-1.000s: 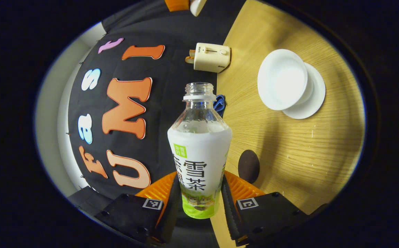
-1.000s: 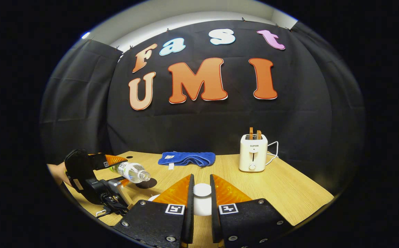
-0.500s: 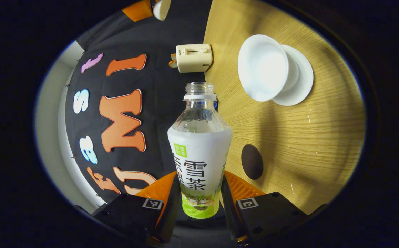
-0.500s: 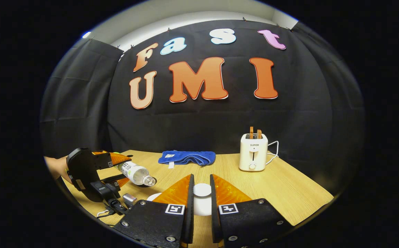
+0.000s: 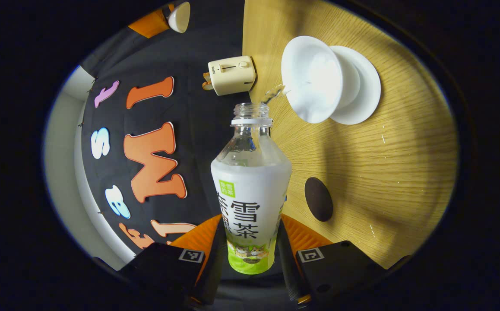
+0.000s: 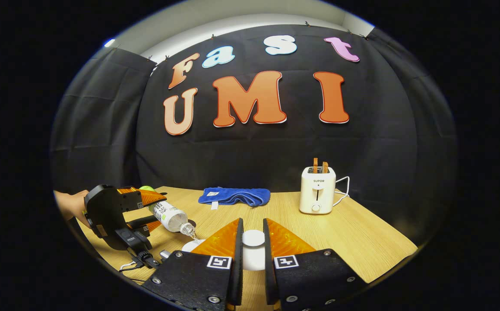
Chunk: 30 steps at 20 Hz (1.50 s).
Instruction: Open the teacup lid with one hand, grasp the water bottle and pour water into the teacup with the other hand; after pouring, place the water bottle on the coaster and then close the teacup lid.
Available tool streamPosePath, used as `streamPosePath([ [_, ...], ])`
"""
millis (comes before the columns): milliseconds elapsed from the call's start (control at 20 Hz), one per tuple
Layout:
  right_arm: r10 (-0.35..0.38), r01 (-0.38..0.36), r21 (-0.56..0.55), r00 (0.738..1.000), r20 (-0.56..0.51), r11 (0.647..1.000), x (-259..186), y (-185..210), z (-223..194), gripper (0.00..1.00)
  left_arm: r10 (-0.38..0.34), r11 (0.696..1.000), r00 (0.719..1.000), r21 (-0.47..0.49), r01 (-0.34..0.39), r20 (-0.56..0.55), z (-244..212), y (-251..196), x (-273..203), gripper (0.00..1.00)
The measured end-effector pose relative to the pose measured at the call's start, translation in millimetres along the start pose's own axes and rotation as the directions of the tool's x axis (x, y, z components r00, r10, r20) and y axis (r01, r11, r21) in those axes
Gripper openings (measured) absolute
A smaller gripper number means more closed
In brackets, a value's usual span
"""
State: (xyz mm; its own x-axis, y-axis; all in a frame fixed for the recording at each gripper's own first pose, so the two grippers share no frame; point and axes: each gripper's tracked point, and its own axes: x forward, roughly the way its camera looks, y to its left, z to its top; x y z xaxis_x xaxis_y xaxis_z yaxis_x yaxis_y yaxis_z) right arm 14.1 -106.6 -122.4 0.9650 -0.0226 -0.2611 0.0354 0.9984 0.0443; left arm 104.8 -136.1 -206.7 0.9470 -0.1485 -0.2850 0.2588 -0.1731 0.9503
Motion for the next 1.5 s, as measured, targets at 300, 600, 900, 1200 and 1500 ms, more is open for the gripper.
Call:
streamPosePath([
  [300,0.007,-0.007,-0.005,1.0,-0.009,1.0,1,0,-3,0.22,0.022,0.999,1.0,0.026,-0.022,-0.012,-2,7,4,0.63],
  [600,0.019,-0.019,-0.007,1.0,-0.009,1.0,1,4,-3,0.22,0.05,0.997,0.999,0.058,-0.049,-0.015,0,12,4,0.64],
  [900,0.024,-0.024,-0.009,1.0,-0.011,1.0,0,5,-2,0.22,0.088,0.99,0.996,0.11,-0.085,-0.015,-1,22,2,0.64],
  [1200,0.028,-0.028,-0.008,1.0,-0.009,1.0,-2,4,0,0.22,0.112,0.982,0.993,0.154,-0.108,-0.019,-2,30,1,0.63],
  [1500,0.027,-0.027,-0.017,0.999,-0.024,0.999,-2,4,-7,0.22,0.14,0.971,0.99,0.199,-0.135,-0.016,-1,37,-1,0.63],
])
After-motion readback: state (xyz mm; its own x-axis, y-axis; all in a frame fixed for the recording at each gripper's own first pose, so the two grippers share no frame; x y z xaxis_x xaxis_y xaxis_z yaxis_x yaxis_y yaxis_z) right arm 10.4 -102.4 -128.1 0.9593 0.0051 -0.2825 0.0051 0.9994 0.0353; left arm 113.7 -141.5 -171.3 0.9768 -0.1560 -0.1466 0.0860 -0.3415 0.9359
